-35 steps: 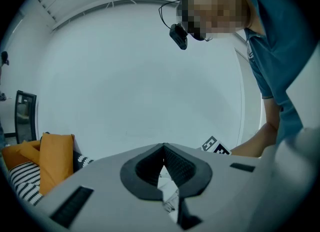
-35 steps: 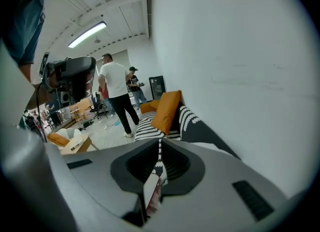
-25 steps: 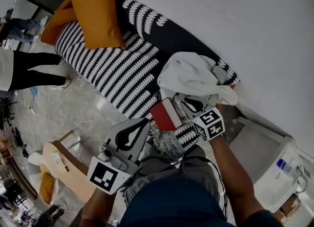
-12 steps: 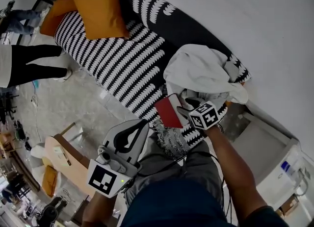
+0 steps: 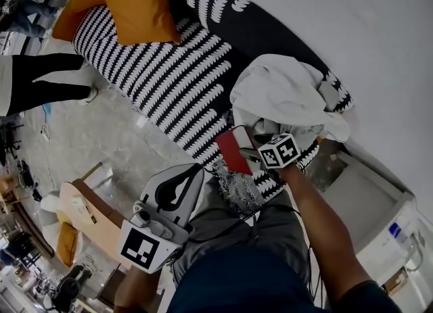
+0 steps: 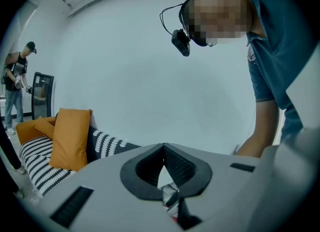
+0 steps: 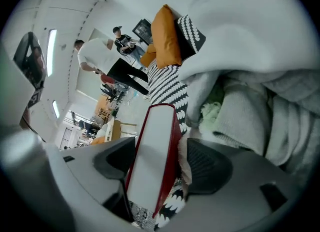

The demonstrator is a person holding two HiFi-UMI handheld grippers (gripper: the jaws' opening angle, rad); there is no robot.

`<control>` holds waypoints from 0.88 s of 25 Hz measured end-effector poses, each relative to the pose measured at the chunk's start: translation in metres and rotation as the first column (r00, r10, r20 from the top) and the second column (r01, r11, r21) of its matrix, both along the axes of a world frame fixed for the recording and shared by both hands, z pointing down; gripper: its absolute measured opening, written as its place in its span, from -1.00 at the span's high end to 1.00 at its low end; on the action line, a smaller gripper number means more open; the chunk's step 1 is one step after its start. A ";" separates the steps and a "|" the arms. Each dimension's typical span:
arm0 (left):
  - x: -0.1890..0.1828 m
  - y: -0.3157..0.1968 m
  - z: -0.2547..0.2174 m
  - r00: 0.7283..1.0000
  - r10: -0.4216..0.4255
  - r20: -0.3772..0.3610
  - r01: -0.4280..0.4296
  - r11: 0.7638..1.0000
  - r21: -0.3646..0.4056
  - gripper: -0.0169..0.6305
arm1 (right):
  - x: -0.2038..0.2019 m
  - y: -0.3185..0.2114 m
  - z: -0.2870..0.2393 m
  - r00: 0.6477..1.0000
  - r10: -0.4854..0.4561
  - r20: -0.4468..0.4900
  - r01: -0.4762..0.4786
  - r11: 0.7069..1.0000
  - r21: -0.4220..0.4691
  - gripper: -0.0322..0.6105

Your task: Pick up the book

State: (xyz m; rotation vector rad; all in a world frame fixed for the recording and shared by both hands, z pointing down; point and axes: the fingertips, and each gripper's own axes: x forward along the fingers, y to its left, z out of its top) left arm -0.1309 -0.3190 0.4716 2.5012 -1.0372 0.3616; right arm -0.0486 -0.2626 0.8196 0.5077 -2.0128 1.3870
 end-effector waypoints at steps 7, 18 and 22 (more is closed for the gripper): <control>-0.004 0.000 0.004 1.000 -0.012 -0.007 0.012 1.000 -0.007 0.93 | -0.012 0.006 -0.007 0.999 -0.043 0.023 0.044 0.999 -0.031 -0.12; -0.004 -0.005 0.009 1.000 -0.014 -0.015 0.013 1.000 -0.021 0.93 | -0.007 0.022 0.034 0.983 -0.124 -0.132 0.116 0.991 -0.066 0.05; 0.001 -0.005 0.004 1.000 -0.013 -0.016 0.013 1.000 -0.011 0.93 | -0.006 0.028 0.018 0.980 -0.140 -0.140 0.134 0.990 -0.049 0.09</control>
